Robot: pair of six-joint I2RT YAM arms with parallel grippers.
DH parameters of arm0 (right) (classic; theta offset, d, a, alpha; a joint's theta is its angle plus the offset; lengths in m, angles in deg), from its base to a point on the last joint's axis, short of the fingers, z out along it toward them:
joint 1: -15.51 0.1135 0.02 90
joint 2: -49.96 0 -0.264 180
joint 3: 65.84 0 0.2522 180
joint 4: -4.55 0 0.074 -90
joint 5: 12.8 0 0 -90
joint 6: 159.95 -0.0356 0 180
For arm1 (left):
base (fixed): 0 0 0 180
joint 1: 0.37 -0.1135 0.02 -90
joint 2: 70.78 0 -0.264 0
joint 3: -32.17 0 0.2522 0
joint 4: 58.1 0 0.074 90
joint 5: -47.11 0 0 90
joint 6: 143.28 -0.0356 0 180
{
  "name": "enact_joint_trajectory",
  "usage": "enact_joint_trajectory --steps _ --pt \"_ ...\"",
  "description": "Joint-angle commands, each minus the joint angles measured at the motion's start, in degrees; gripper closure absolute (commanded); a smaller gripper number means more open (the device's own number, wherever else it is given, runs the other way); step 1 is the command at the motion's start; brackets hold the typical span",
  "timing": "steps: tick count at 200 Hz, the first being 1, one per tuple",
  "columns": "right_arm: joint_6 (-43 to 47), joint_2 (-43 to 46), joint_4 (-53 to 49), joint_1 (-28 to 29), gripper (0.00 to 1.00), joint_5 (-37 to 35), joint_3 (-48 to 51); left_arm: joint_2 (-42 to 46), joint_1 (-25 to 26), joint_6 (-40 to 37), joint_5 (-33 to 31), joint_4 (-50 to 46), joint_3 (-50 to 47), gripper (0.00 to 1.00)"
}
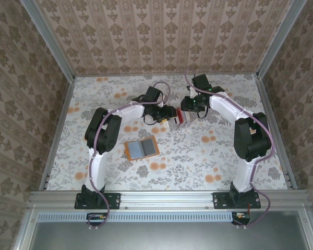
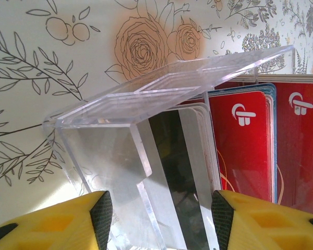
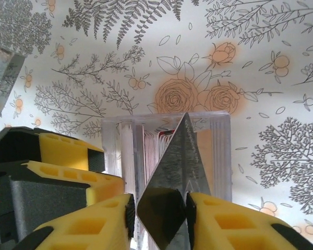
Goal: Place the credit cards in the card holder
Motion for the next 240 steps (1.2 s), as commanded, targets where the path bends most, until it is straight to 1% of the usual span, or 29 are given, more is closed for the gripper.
enact_joint_trajectory --steps 1,23,72,106,131,159,181,191,202,240 --pt "0.2 2.2 -1.7 -0.2 0.74 -0.6 0.2 -1.1 0.5 0.5 1.3 0.4 0.9 0.44" --pt "0.3 3.0 -1.4 -0.4 0.84 -1.3 0.6 -1.1 0.5 0.3 1.5 0.1 1.4 0.44" --pt "0.8 3.9 -1.6 -1.0 0.96 -2.0 0.4 -1.0 0.5 0.1 1.5 -0.6 1.8 0.45" --pt "1.3 5.5 -2.5 -1.7 0.97 -2.7 0.1 0.1 0.4 -0.5 1.1 -1.6 2.1 0.45" --pt "2.0 8.3 -2.8 -2.1 0.98 -4.3 0.7 1.7 0.3 -2.0 0.5 -3.7 2.9 0.45" --pt "2.6 11.2 -3.6 -2.3 0.98 -4.8 0.7 5.7 -0.2 -4.2 -1.3 -6.3 2.5 0.45" --pt "2.9 13.9 -3.3 -2.3 0.97 -3.9 1.8 9.2 -0.7 -6.2 -3.4 -8.6 1.5 0.45" --pt "2.9 15.0 -3.4 -2.3 0.98 -2.4 1.9 11.2 -1.1 -6.9 -4.4 -9.3 0.3 0.45" --pt "3.1 15.8 -3.6 -2.2 0.97 0.9 1.8 13.5 -1.4 -7.3 -5.6 -9.3 -2.3 0.45" --pt "2.3 15.3 -2.6 -0.8 0.97 17.7 3.5 24.0 -2.9 -8.7 -11.8 -7.7 -14.1 0.45"
